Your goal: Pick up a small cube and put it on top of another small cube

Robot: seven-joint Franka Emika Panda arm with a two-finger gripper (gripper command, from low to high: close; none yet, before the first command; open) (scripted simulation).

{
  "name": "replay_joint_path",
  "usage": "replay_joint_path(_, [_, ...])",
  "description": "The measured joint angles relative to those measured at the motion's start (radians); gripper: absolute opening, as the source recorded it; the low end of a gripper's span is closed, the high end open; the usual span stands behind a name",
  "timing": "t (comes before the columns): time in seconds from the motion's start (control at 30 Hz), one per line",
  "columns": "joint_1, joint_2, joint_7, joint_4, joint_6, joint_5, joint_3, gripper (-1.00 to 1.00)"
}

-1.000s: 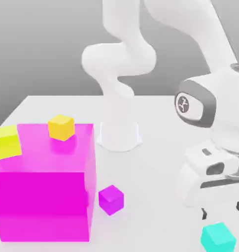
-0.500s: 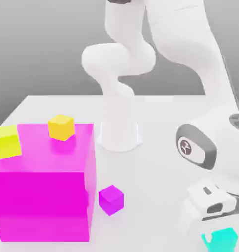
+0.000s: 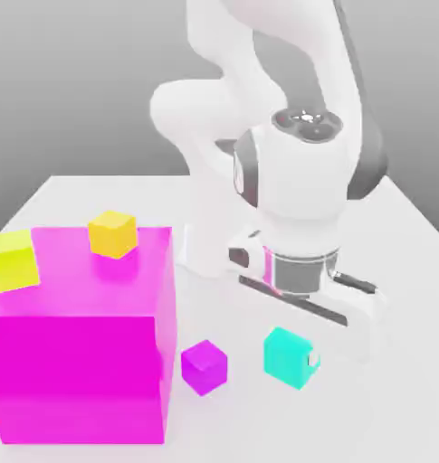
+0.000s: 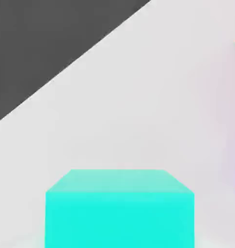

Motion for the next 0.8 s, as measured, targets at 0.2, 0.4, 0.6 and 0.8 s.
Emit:
replay_joint_path(0.2, [-0.109,-0.152,0.351,-0.166,0.016,0.006,-0.018,-1.0])
replay_joint_path(0.4, [-0.178,-0.08,0.508,-0.218,0.142,-0.042,-0.016,-1.0])
replay_joint_path(0.6, [-0.185,0.044,0.536,-0.217,0.264,-0.079,-0.021,1.0])
replay_joint_path(0.8, [-0.182,0.022,0.533,-0.217,0.241,-0.074,-0.02,1.0])
